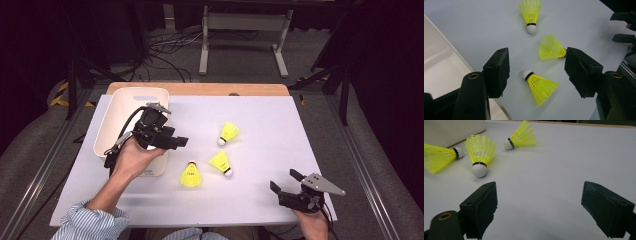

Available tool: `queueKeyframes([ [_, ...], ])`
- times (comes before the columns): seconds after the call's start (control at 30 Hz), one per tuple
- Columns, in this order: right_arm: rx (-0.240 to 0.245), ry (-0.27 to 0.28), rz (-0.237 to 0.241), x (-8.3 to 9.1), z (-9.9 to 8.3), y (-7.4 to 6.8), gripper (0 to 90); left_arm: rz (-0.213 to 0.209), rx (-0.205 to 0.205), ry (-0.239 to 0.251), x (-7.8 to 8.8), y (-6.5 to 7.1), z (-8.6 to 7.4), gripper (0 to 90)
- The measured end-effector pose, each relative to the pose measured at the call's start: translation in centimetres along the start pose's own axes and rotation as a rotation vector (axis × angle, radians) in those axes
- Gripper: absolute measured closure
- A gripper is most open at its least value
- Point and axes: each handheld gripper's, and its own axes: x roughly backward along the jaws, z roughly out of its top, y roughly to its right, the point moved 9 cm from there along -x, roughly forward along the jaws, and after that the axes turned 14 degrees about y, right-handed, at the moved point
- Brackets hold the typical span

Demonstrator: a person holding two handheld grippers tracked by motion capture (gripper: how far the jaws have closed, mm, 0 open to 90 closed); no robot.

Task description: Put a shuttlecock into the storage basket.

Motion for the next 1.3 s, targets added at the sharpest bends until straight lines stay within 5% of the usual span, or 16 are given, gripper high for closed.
queueKeyframes([
  [1.3,-0.002,0.001,0.003,0.0,0.0,0.0,13.9,-0.018,-0.070,-0.080,-2.0,2.4,-2.5,37.3],
])
